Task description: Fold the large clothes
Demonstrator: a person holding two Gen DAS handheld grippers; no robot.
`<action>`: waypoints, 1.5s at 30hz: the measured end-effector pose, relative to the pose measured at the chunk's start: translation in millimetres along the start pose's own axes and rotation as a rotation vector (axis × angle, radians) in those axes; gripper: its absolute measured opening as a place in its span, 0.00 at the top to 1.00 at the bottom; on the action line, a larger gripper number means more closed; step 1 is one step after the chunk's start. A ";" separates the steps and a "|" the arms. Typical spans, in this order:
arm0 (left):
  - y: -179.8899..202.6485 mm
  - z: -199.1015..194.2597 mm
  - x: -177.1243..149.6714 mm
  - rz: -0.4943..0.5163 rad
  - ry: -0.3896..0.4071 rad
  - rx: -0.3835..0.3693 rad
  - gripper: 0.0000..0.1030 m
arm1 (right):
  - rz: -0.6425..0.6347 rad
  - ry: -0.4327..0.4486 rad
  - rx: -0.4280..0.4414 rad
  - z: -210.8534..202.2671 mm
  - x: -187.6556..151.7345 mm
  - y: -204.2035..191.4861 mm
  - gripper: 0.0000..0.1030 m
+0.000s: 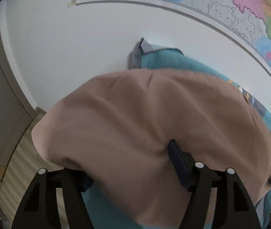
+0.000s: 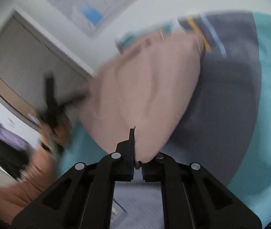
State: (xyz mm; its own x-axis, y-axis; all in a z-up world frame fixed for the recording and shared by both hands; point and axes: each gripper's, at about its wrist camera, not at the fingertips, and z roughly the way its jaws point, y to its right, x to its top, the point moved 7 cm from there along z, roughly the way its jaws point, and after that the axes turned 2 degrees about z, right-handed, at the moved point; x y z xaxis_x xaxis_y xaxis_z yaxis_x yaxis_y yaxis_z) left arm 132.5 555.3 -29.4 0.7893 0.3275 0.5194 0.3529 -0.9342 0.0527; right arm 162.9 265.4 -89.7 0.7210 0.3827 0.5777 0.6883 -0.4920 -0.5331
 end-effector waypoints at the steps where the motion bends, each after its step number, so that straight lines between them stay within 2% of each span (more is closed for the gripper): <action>1: 0.9 4.8 4.2 -0.005 -0.002 0.016 0.40 | 0.010 -0.008 -0.003 2.4 -1.8 1.7 0.94; 3: -0.4 10.2 8.3 0.022 0.007 0.074 0.38 | 0.023 -0.006 0.012 -3.1 0.8 1.0 0.91; 4: -0.4 9.2 8.1 0.027 0.013 0.086 0.38 | 0.026 0.021 0.015 -10.6 7.0 -1.2 0.85; 6: -0.7 5.4 7.1 0.039 0.025 0.088 0.39 | 0.021 0.044 0.019 -22.8 10.8 -2.0 0.80; 8: -4.1 -0.1 4.8 0.021 0.025 0.072 0.39 | 0.025 0.057 -0.003 -29.2 18.2 0.2 0.58; 9: -5.3 -1.0 5.0 0.016 0.025 0.068 0.39 | 0.028 0.073 -0.021 -33.2 22.1 4.3 0.56; 10: -6.1 -3.6 4.3 0.013 0.026 0.065 0.39 | 0.040 0.107 -0.043 -37.2 30.4 9.0 0.56; 13: -5.3 -11.9 2.7 0.022 0.046 0.076 0.40 | 0.089 0.163 -0.033 -47.0 47.1 18.5 0.55; 15: -2.4 -13.7 1.4 0.036 0.058 0.093 0.40 | 0.078 0.179 -0.054 -47.2 55.8 20.1 0.55; 25: 2.2 -13.4 3.5 0.053 0.071 0.112 0.40 | -0.032 0.188 -0.160 -22.0 87.7 -0.9 0.55; 28: 3.1 -14.2 2.5 0.062 0.075 0.120 0.39 | -0.041 0.179 -0.152 -14.9 91.8 -2.1 0.55; 30: 3.7 -14.9 2.1 0.070 0.078 0.128 0.39 | -0.047 0.171 -0.178 -7.7 93.6 1.5 0.55; 32: 4.4 -15.4 2.1 0.078 0.083 0.137 0.39 | -0.021 0.130 -0.162 6.9 93.0 9.7 0.58; 40: 2.4 -21.3 1.9 0.105 0.077 0.165 0.35 | -0.008 0.075 -0.221 24.0 84.4 28.5 0.62; 42: -5.2 -31.4 1.8 0.071 0.075 0.176 0.35 | -0.004 0.056 -0.231 23.3 83.0 27.8 0.62; 45: -12.6 -57.0 4.7 0.033 0.125 0.193 0.34 | -0.013 0.052 -0.243 14.9 81.4 24.8 0.60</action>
State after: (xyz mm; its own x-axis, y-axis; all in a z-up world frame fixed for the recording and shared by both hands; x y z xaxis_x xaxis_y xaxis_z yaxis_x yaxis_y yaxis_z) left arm 103.1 560.5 21.0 0.7376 0.2657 0.6208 0.4269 -0.8958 -0.1238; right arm 239.8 296.1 -65.1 0.7027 0.3524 0.6181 0.6535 -0.6632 -0.3649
